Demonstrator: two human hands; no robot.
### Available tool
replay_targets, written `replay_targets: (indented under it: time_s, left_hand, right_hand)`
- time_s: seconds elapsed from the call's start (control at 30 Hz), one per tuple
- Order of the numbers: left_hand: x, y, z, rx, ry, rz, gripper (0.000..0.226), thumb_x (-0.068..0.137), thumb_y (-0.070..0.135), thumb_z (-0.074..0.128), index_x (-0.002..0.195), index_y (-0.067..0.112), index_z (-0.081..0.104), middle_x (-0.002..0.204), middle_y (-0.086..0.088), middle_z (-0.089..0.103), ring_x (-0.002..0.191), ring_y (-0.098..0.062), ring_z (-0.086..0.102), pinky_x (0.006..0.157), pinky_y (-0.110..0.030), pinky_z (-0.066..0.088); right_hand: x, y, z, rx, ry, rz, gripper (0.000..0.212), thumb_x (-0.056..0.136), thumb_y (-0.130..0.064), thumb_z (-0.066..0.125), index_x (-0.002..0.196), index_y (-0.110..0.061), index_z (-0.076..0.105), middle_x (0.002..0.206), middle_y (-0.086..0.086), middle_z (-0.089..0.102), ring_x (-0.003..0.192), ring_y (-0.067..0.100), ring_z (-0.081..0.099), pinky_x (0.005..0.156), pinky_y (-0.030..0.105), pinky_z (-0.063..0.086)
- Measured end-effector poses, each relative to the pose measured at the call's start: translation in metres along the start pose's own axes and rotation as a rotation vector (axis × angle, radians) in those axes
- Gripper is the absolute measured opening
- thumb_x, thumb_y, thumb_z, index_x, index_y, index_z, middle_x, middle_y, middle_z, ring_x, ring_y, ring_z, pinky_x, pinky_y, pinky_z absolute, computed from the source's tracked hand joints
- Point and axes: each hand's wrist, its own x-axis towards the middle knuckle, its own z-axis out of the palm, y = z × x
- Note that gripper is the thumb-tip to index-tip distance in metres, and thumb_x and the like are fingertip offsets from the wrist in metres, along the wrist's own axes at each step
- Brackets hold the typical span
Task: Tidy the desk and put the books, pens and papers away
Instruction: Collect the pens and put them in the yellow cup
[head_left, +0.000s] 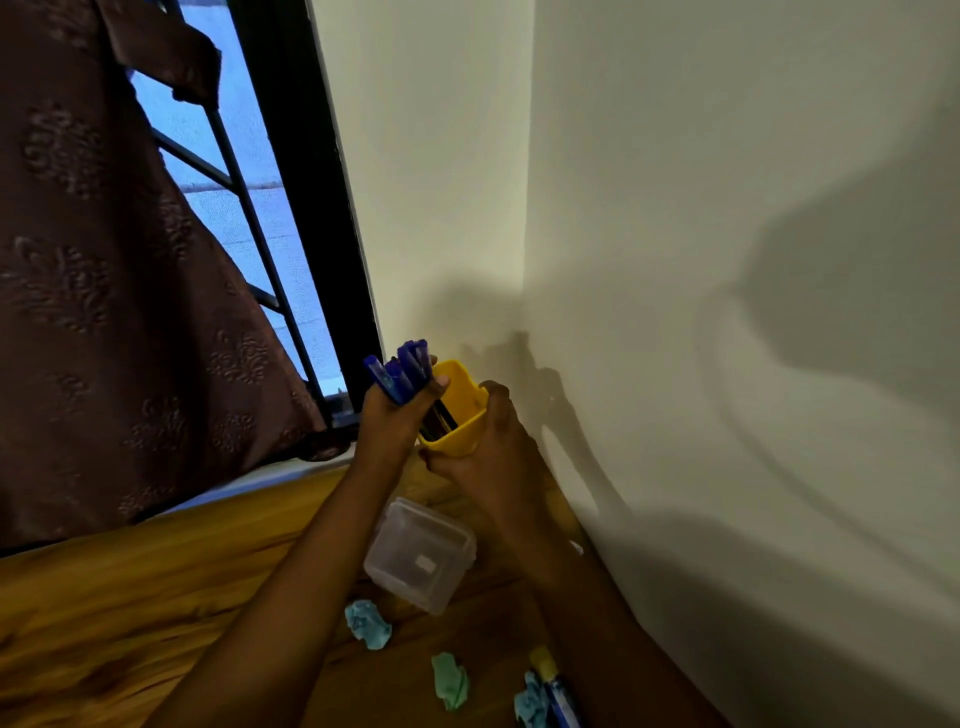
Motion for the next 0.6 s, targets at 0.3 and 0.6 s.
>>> replay_targets:
  time_s: [0.3, 0.6]
  left_hand:
    - [-0.008, -0.01, -0.022, 0.106, -0.205, -0.098, 0.047, 0.081, 0.01, 0.069, 0.122, 0.022, 0.05, 0.11, 0.012, 0.06, 0.101, -0.003, 0.059, 0.073, -0.015, 0.052]
    - [-0.031, -0.054, -0.088, 0.359, -0.033, -0.219, 0.05, 0.091, 0.049, 0.052, 0.133, 0.021, 0.05, 0.132, 0.004, 0.051, 0.119, -0.014, 0.048, 0.098, -0.032, 0.037]
  right_hand:
    - [-0.002, 0.008, -0.008, -0.037, -0.039, 0.038, 0.088, 0.063, -0.049, 0.079, 0.131, -0.017, 0.033, 0.123, 0.003, 0.053, 0.105, 0.023, 0.057, 0.071, 0.026, 0.039]
    - [0.018, 0.017, -0.009, -0.042, -0.032, 0.073, 0.091, 0.061, -0.048, 0.082, 0.13, -0.014, 0.033, 0.124, 0.009, 0.054, 0.108, 0.032, 0.056, 0.082, 0.039, 0.049]
